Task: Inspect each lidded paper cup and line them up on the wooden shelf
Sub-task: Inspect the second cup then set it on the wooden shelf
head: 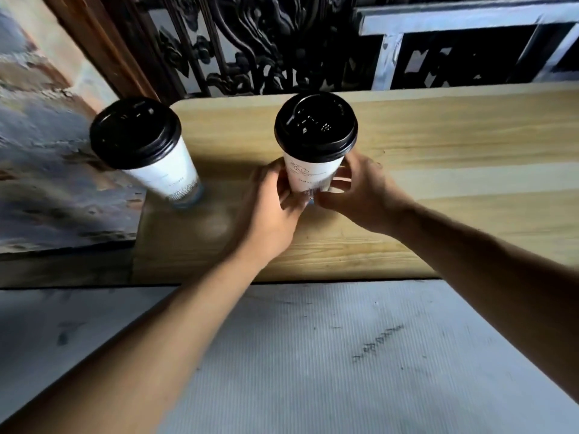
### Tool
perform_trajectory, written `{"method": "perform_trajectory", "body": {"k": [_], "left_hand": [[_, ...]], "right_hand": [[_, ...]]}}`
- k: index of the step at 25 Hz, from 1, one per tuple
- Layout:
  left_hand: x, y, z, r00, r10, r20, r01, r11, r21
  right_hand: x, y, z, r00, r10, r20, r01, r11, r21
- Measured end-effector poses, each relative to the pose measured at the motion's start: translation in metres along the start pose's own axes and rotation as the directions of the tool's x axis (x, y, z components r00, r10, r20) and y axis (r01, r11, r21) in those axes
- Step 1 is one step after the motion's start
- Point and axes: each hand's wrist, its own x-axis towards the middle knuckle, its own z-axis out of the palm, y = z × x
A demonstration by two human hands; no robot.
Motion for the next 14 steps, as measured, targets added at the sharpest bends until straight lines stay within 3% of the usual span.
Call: {"method": "perform_trajectory", "body": {"k": [3,9,14], "left_hand": [[-0.004,0.0,-0.004,1.0,-0.001,-0.017,0.002,0.998,0.06],[-0.09,0.037,-0.023,0.978,-0.084,-0.192,0.079,0.996,-0.037],[-0.193,0.096,0.001,0.991,-0.079,-0.107,0.079,0.997,-0.006]], "right_hand": [[-0.009,-0.007,0.0,0.999,0.042,0.03,-0.039,0.995,-0.094],[-0.093,-0.029,-0.06,0.975,0.219,0.041,-0.21,0.963,-0.167],[-0.198,-0.052,-0.109,0.969,0.196,0.153,-0.156,0.958,-0.242]]}}
